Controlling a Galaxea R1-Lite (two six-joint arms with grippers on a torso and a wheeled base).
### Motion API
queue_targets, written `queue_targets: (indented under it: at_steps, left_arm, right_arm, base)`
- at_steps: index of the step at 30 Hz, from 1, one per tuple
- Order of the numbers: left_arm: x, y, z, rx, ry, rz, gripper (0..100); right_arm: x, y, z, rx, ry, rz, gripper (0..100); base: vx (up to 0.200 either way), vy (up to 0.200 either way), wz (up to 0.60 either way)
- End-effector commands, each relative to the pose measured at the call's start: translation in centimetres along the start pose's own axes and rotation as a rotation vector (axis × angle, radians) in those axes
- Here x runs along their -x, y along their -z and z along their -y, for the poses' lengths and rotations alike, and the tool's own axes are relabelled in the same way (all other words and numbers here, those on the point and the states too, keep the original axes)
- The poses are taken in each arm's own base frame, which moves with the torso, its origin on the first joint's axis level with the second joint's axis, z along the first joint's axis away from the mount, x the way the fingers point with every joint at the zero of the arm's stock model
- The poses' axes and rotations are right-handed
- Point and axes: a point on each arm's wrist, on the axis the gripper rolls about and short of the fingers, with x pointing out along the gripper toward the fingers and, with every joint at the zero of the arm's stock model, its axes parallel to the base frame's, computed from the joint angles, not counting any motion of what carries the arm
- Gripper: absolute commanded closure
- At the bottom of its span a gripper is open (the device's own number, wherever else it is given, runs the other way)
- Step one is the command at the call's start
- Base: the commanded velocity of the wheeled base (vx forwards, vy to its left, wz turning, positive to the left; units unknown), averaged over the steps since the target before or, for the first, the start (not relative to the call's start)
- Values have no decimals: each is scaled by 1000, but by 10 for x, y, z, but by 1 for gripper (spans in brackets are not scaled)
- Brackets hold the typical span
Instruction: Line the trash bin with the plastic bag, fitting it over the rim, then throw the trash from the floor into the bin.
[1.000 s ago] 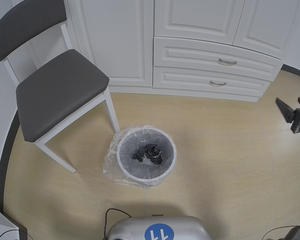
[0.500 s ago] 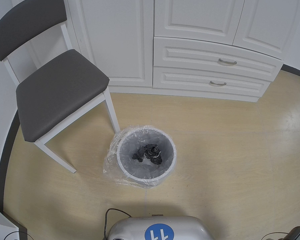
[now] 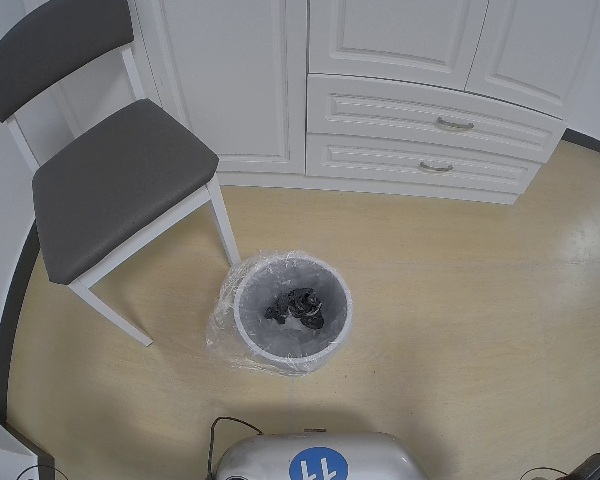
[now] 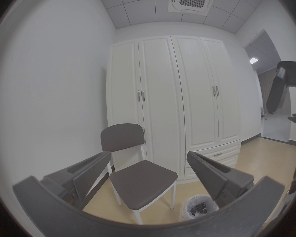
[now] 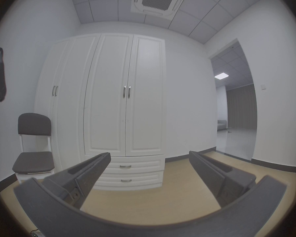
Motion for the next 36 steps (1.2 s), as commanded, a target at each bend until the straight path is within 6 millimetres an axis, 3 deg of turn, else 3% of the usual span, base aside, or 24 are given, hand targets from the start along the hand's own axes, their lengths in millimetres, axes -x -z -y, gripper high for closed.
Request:
queue_targets:
  at_steps: [1, 9, 10, 17, 19, 20, 27, 28, 30, 33, 36]
  left_arm:
    - [22, -2, 1, -10, -30, 59, 0]
    - [52, 21, 6, -22, -49, 36, 0]
    - [56, 31, 8, -23, -55, 11, 0]
    - [44, 73, 11, 21, -62, -127, 0]
    - [44, 75, 11, 21, -62, -132, 0]
    - [40, 97, 13, 25, -61, -206, 0]
    - [30, 154, 16, 78, -110, -190, 0]
    - [30, 154, 16, 78, -110, -190, 0]
    - [31, 174, 18, 76, -111, -236, 0]
    - [34, 183, 18, 97, -107, -340, 0]
    - [36, 190, 19, 91, -105, -404, 0]
  right_arm:
    - [26, -1, 5, -14, 11, 98, 0]
    - [25, 5, 4, -42, -10, 79, 0]
    - [23, 13, 2, -52, -41, 55, 0]
    - [19, 40, -2, -67, -77, -22, 0]
    - [19, 40, -2, -69, -77, -24, 0]
    - [18, 49, -3, -100, -78, -34, 0]
    - [17, 70, -5, -155, -79, -54, 0]
    - [17, 70, -5, -155, -79, -54, 0]
    - [18, 92, -6, -137, -85, -92, 0]
    - [21, 115, -8, -122, -122, -154, 0]
    - [21, 119, -8, -132, -132, -195, 0]
  base:
    - [0, 0, 0]
    - [0, 0, 0]
    - [0, 0, 0]
    - [0, 0, 0]
    - [0, 0, 0]
    - [0, 0, 0]
    - [0, 0, 0]
    - [0, 0, 0]
    - [0, 0, 0]
    - [0, 0, 0]
    - [0, 0, 0]
